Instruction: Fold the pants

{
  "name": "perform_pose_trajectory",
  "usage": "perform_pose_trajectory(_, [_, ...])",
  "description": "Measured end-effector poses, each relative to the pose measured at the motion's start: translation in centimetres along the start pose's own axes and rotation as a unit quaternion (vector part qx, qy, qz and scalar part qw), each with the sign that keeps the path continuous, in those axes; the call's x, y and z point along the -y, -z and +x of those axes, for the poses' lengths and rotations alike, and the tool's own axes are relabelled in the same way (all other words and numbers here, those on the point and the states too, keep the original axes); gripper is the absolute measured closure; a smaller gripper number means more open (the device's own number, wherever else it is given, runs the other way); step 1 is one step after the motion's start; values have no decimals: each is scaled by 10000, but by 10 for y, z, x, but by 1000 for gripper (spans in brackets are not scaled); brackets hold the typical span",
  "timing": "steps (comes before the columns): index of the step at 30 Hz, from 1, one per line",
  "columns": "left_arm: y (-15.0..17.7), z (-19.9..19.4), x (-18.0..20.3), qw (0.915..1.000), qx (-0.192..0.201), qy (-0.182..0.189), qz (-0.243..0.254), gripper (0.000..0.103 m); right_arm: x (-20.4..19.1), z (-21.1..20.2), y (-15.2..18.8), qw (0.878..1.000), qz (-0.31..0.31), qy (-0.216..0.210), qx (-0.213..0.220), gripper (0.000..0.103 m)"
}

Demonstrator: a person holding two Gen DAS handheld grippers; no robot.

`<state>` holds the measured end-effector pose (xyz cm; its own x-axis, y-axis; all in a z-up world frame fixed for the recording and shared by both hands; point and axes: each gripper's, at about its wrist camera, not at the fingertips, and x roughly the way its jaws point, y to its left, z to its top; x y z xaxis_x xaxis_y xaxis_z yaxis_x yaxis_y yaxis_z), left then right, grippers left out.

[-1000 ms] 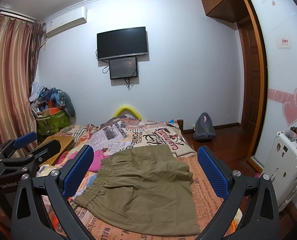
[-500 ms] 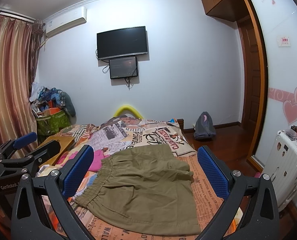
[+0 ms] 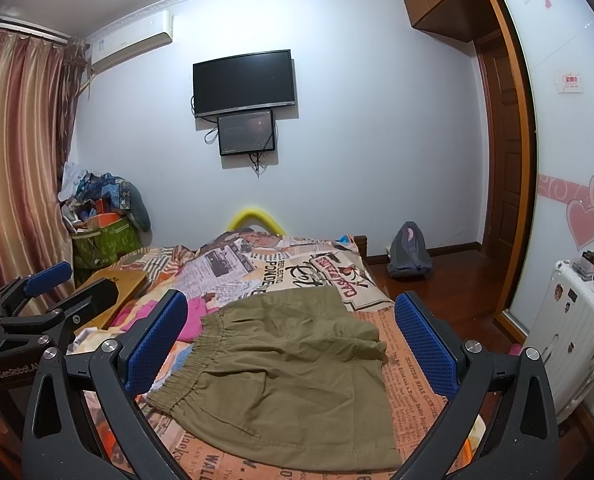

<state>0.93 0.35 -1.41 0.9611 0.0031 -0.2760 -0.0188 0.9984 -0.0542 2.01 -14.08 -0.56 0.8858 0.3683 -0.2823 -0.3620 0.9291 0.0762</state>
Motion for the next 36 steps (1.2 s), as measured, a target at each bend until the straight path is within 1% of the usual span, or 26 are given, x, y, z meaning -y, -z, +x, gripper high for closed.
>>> perform_pose_trajectory(4, [2,6,-3,10000,-36,18,-2,0,3,5,2,10000,-39,54,-53,0])
perform_pose_trajectory(7, [3,16,-7,9999,-57,-60,59,0,10,15,6,9996,-116,229,-127,0])
perform_pose_trajectory(13, [3,52,-24,9992,-272,-224,206,0,33,52,18,9952,-414,668,-591,0])
perform_pose_trajectory(14, [3,59,-28,9990,-299,-264,212,0,39,59,19,9945,-427,686,-672,0])
perform_pose_trajectory(16, [3,75,-37,9983,-374,-379,230,0,47,69,19,9935,-442,667,-807,0])
perform_pose_trajectory(20, [4,118,-57,9950,-668,-634,391,0,67,99,12,9915,-426,633,-1052,0])
perform_pose_trajectory(22, [5,141,-68,9932,-826,-702,425,0,73,110,7,9907,-399,637,-1131,0])
perform_pose_trajectory(26, [5,180,-86,9919,-1051,-667,251,0,86,135,-12,9916,-321,539,-1134,0])
perform_pose_trajectory(29, [4,211,-105,9902,-1229,-652,87,0,90,155,-23,9920,-422,523,-1069,0])
perform_pose_trajectory(32, [5,241,-122,9876,-1354,-795,-30,0,92,180,-28,9922,-489,441,-1055,0])
perform_pose_trajectory(36, [16,286,-142,9826,-1622,-908,-42,0,96,219,-28,9914,-587,294,-1129,0])
